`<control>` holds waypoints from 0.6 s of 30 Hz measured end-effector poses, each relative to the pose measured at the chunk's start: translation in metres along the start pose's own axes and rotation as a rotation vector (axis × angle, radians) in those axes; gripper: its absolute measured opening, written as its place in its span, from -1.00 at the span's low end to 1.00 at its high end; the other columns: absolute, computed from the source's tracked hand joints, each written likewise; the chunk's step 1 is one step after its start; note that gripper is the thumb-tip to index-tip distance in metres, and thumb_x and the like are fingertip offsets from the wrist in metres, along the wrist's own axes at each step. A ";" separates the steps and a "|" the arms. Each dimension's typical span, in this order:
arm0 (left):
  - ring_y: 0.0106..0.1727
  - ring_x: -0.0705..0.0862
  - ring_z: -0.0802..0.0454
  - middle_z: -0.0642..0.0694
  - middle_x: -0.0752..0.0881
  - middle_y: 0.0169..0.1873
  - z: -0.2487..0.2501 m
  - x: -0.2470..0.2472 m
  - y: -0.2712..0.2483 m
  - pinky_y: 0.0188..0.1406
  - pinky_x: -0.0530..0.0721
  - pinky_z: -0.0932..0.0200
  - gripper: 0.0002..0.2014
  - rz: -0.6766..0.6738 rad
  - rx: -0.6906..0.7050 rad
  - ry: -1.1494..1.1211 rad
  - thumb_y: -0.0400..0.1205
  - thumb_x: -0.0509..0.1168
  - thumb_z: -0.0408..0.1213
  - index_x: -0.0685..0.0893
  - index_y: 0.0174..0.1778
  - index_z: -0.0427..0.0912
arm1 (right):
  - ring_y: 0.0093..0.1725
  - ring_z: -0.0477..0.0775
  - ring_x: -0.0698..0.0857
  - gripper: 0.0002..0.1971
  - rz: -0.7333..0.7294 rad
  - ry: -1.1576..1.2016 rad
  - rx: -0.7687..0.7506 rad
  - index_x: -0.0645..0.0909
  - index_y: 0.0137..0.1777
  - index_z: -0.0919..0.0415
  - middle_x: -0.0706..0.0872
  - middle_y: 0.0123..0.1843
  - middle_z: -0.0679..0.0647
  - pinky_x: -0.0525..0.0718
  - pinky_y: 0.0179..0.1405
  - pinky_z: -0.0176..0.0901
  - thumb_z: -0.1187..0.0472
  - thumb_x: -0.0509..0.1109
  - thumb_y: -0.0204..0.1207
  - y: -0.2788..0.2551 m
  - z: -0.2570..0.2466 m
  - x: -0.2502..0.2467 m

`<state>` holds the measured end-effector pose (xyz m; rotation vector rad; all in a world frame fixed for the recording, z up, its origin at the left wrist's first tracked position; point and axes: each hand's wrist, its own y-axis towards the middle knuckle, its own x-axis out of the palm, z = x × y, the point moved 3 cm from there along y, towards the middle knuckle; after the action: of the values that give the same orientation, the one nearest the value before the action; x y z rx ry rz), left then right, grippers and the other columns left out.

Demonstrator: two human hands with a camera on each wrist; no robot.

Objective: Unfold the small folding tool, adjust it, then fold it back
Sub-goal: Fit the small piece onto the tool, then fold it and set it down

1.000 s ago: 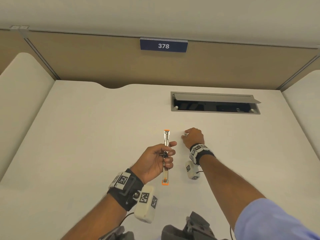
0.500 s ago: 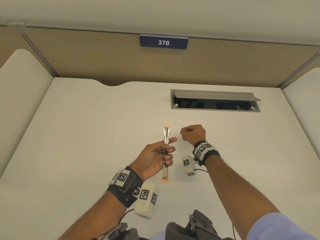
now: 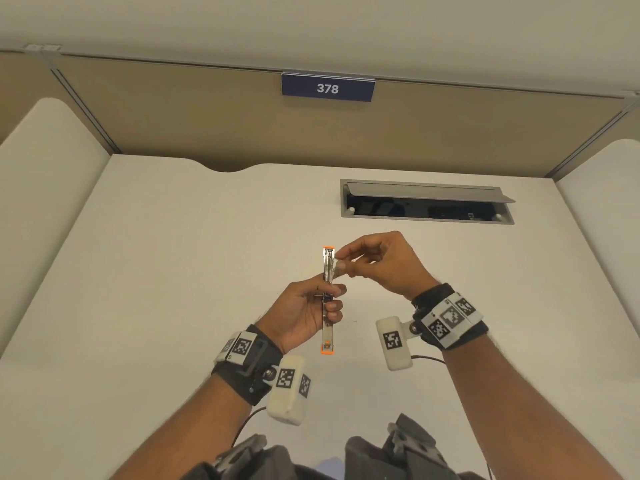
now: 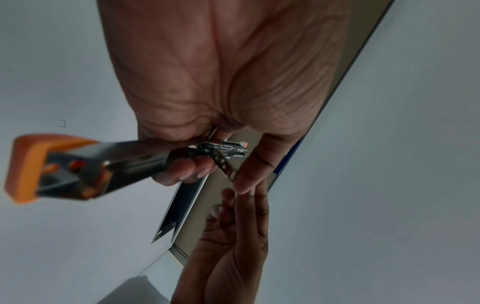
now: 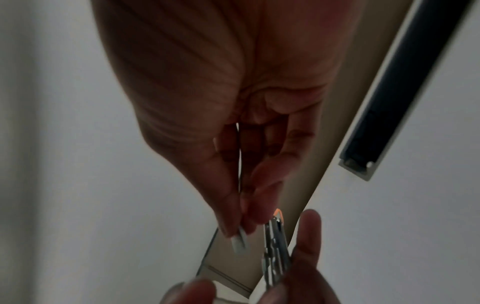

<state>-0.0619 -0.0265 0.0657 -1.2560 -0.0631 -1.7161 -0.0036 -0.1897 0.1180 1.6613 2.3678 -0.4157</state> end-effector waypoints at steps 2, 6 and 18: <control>-0.34 0.33 0.01 -0.14 0.47 -0.18 0.001 0.001 -0.001 -0.30 0.33 0.14 -0.69 0.005 0.010 0.003 0.52 0.29 -0.49 0.52 0.18 -0.21 | -0.20 -0.10 0.86 -0.83 -0.035 -0.109 -0.048 0.89 0.03 0.24 0.92 -0.08 0.07 0.76 -0.17 -0.38 0.27 0.66 0.45 0.000 -0.001 0.004; -0.34 0.34 0.02 -0.12 0.48 -0.20 0.001 0.003 -0.002 -0.33 0.37 0.16 -0.82 0.000 0.030 0.041 0.55 0.27 -0.50 0.53 0.02 -0.20 | -0.18 -0.12 0.85 -0.84 -0.062 -0.203 -0.064 0.91 0.02 0.16 0.93 -0.12 0.02 0.75 -0.13 -0.41 0.22 0.66 0.45 0.001 -0.001 0.008; -0.34 0.35 0.02 -0.09 0.44 -0.18 0.001 0.008 -0.003 -0.32 0.39 0.17 -0.79 -0.011 0.076 0.114 0.57 0.26 -0.49 0.48 0.06 -0.18 | -0.24 -0.28 0.79 -0.87 -0.012 -0.310 -0.026 0.92 -0.01 0.07 0.85 -0.21 -0.17 0.66 -0.24 -0.55 0.16 0.66 0.45 0.002 -0.003 0.016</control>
<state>-0.0633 -0.0290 0.0736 -1.1017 -0.0670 -1.7750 -0.0074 -0.1747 0.1151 1.4518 2.1466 -0.5946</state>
